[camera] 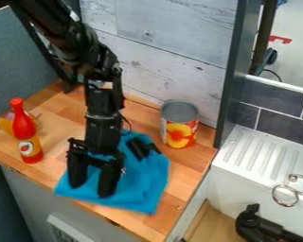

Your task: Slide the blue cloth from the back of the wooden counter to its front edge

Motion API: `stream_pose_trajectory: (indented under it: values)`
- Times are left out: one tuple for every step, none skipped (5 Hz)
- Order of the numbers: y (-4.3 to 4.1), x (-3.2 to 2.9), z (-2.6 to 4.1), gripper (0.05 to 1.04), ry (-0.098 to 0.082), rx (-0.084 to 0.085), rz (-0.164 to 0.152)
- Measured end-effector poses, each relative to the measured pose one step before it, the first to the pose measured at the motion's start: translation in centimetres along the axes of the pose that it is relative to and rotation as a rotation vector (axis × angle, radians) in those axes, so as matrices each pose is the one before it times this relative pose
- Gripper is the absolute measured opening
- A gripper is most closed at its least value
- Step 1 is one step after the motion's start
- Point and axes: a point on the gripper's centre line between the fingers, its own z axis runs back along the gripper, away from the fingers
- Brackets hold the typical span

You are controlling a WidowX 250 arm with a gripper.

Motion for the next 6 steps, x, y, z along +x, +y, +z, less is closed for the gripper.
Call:
stream_pose_trajectory:
  values:
    - [-1.193, -0.722, -0.381, 1.0, 0.0181, 0.0039, -0.026]
    - [-0.227, 0.067, 0.262, 1.0, -0.0091, 0.0063, -0.0195]
    - [0.163, 0.537, 4.43, 1.0, -0.1661, 0.0725, -0.0497]
    - [0.602, -0.115, 3.33, 1.0, -0.0639, 0.0709, -0.043]
    - [0.387, -0.513, 2.744, 1.0, -0.0098, 0.0339, -0.0389]
    - [-0.1, -0.459, 1.882, 1.0, -0.0274, -0.0454, -0.0612]
